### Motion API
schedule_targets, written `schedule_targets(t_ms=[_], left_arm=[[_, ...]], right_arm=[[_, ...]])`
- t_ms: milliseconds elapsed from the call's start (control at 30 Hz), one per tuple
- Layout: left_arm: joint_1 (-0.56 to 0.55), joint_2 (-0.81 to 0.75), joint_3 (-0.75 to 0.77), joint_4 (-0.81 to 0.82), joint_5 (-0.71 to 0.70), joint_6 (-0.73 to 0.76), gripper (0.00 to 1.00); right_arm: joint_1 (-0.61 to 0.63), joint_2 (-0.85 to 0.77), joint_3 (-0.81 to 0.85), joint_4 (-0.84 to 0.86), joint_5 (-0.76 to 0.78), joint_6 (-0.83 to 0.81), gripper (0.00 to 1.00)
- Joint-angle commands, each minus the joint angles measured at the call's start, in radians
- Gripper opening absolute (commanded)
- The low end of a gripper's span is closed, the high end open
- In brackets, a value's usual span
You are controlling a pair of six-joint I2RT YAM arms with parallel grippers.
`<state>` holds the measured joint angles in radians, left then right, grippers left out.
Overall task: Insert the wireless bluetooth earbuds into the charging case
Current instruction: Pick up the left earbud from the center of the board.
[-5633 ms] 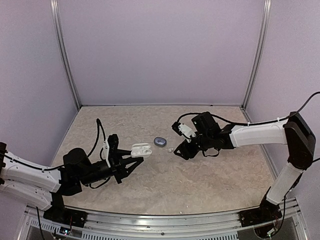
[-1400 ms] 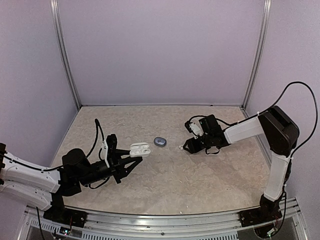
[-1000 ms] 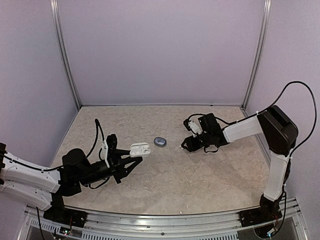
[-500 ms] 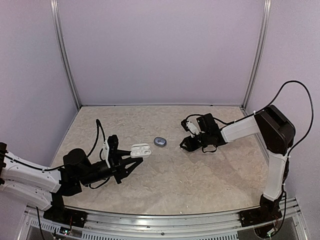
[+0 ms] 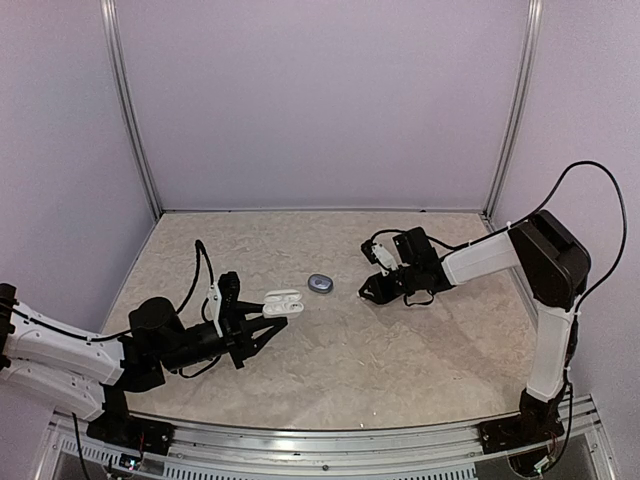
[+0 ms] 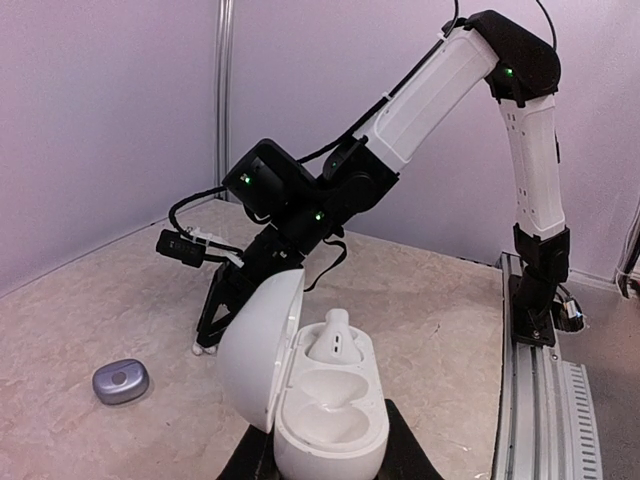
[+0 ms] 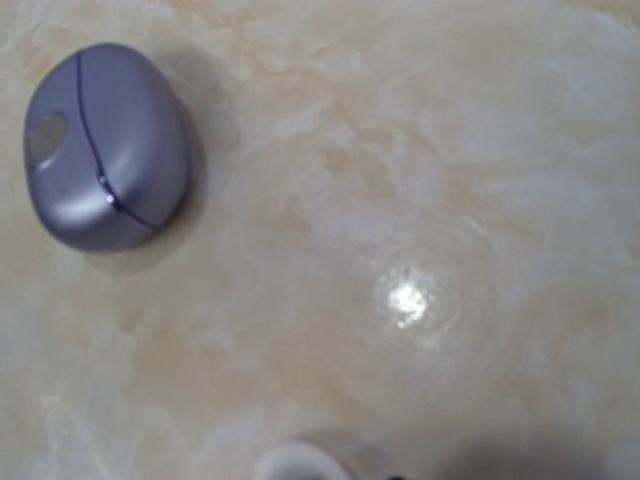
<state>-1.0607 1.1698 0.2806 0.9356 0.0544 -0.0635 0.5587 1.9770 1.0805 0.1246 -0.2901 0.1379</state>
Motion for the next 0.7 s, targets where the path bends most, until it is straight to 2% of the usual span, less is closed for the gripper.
schedule_targets(t_ms=[0,100,200,667], left_arm=[[0.005,0.000,0.023,0.029,0.014,0.010,0.03],[0.005,-0.001,0.026,0.024,0.013,0.011,0.03],[0.006,-0.005,0.025,0.019,0.014,0.010,0.03],[0.006,-0.018,0.018,0.014,0.010,0.010,0.03]], right_arm=[[-0.005,-0.022,-0.015,0.003,0.004,0.010,0.35],[-0.008,-0.035,-0.007,0.001,0.026,0.009,0.41],[-0.012,-0.042,0.012,-0.009,0.034,0.000,0.43],[-0.041,-0.003,0.068,-0.040,0.016,-0.031,0.41]])
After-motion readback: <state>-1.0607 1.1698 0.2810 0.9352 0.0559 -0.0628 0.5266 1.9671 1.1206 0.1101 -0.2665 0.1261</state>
